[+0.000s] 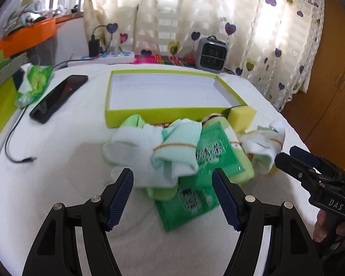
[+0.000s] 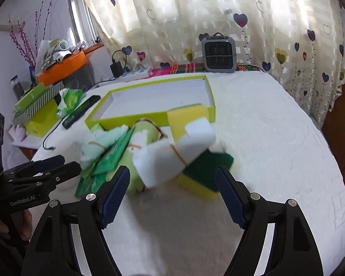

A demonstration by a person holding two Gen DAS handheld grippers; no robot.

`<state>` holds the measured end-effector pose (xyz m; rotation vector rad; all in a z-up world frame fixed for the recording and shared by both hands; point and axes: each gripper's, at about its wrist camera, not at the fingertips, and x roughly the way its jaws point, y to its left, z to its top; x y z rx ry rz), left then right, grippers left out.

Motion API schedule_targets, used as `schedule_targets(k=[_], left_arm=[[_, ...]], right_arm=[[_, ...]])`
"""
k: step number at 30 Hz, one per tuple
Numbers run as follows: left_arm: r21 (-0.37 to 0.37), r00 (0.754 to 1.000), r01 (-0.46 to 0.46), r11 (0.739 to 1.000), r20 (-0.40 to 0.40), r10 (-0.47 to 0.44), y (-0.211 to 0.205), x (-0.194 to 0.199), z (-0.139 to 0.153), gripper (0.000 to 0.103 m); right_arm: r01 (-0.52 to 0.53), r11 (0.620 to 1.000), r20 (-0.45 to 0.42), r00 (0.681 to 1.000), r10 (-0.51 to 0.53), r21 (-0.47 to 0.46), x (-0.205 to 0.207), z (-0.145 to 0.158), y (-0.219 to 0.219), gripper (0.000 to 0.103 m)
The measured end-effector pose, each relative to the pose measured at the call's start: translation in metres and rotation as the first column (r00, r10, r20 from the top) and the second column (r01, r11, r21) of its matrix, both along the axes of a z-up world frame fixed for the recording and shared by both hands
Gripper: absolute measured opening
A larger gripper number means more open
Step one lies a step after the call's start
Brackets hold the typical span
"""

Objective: Organize soft objects
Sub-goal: 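Grasp the rolled white glove with the left tool while the right tool grasps the white towel roll, then carry the glove roll and towel roll over the yellow-green box with both tools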

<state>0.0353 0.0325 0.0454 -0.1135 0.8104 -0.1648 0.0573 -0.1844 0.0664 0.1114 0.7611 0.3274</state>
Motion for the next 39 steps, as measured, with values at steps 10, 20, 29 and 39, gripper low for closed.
schedule_targets(k=[10, 20, 29, 39], left_arm=[[0.079, 0.998, 0.038, 0.996, -0.059, -0.034, -0.007, 0.037, -0.011, 0.071], [0.117, 0.997, 0.044, 0.992, -0.064, -0.036, -0.009, 0.054, -0.019, 0.07], [0.082, 0.997, 0.042, 0.996, -0.064, -0.037, -0.002, 0.063, -0.021, 0.038], [0.038, 1.0, 0.021, 0.999, -0.022, -0.02, 0.006, 0.058, -0.01, 0.025]], right_arm=[[0.045, 0.999, -0.032, 0.998, -0.045, 0.019, 0.031, -0.003, 0.002, 0.077], [0.033, 0.999, -0.068, 0.997, -0.032, 0.012, 0.043, -0.013, 0.009, 0.05], [0.036, 0.999, -0.075, 0.997, -0.033, 0.041, 0.046, -0.014, 0.006, 0.025], [0.036, 0.997, -0.054, 0.998, -0.032, 0.071, 0.044, -0.006, 0.002, 0.019]])
